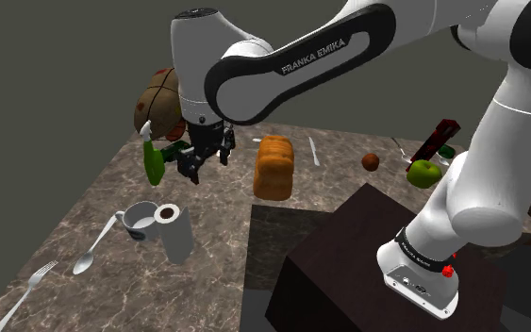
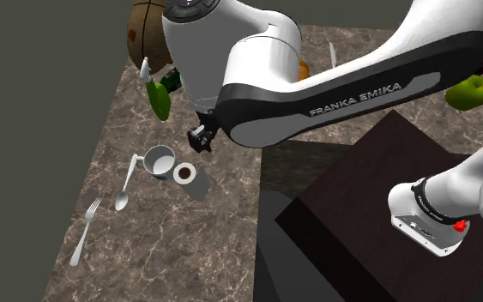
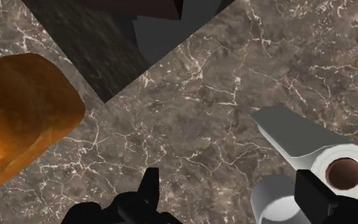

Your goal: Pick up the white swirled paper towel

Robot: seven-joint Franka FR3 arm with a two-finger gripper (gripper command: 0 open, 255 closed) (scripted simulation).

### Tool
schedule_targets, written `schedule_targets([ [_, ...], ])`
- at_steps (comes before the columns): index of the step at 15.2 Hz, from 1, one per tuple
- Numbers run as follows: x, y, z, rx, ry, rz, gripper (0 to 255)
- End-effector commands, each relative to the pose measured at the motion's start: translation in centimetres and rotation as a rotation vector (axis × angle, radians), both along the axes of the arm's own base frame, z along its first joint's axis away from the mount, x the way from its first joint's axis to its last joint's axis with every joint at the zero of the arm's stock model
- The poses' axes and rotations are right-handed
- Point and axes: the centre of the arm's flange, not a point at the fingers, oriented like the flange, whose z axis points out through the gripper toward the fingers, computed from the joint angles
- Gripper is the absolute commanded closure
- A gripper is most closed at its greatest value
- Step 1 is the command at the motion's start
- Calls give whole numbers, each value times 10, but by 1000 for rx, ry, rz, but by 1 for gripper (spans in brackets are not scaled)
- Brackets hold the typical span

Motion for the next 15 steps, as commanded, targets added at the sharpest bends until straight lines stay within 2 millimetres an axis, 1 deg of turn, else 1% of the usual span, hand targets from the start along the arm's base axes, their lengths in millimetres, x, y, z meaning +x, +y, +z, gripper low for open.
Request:
schedule_targets([
  [1,8,20,-10,-2,-2,19,0],
  [10,31,128,-56,-10,-10,106,0],
  [15,31,128,-82,-10,-10,106,0],
])
